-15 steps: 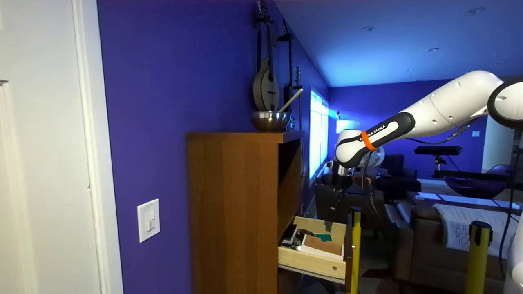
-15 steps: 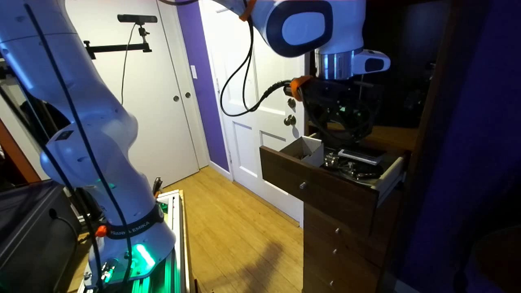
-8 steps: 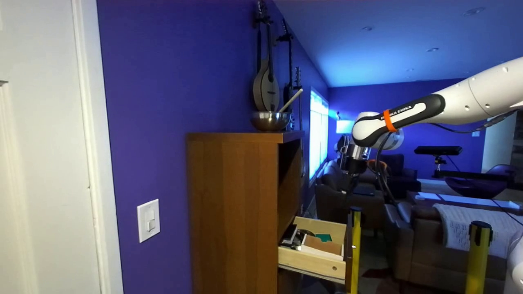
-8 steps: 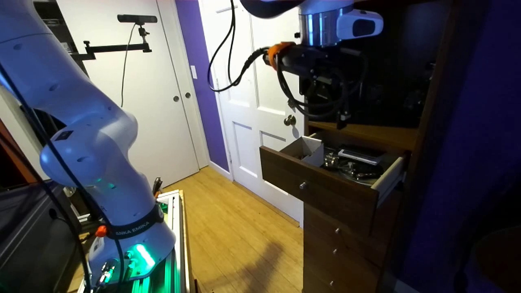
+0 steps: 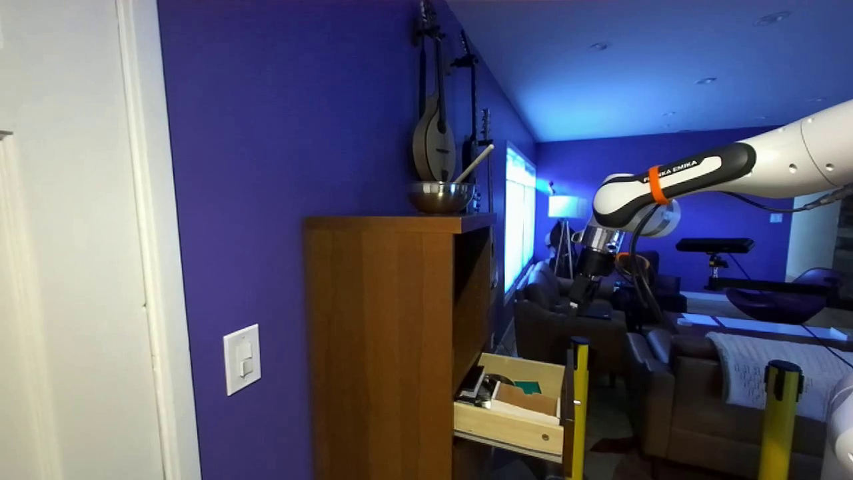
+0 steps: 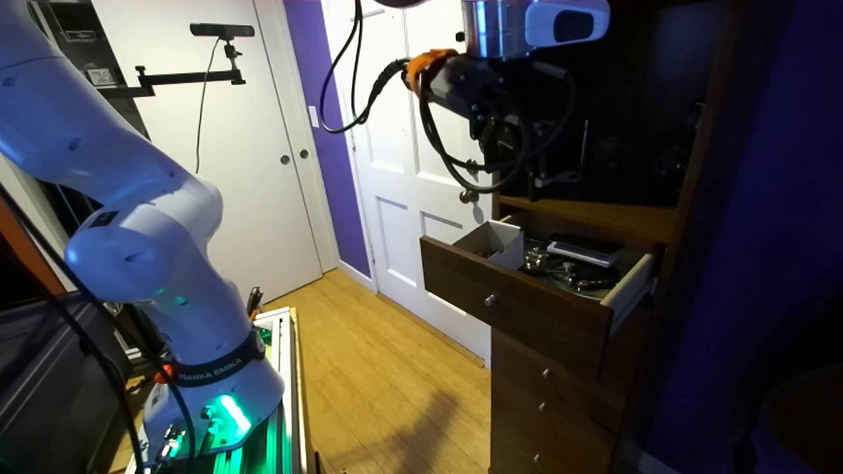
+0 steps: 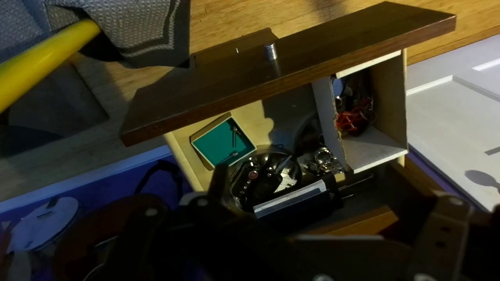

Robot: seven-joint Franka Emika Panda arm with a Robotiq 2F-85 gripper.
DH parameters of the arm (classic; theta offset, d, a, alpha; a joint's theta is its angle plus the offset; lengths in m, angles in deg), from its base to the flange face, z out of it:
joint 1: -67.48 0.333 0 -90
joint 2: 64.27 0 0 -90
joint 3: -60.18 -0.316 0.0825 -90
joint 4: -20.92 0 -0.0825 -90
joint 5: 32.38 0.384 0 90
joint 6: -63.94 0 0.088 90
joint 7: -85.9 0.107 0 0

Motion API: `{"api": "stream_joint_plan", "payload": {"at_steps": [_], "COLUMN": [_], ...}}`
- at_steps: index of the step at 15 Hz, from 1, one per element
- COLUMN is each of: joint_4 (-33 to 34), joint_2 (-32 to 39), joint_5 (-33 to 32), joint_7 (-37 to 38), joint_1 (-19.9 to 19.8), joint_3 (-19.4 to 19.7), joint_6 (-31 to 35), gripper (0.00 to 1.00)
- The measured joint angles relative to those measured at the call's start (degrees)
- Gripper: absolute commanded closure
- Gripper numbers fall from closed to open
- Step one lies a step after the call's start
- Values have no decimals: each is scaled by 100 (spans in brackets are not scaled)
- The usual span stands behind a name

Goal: Open the top drawer fully

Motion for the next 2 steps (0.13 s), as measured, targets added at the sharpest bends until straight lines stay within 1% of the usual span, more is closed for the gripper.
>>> {"api": "stream_joint_plan", "payload": {"at_steps": [2], "joint_4": [-15], "joint_2": [0], "joint_5": [0], "joint_7": [0], "joint_1": [0], "joint_3": [0], "joint_6": [0], "gripper": [0]}}
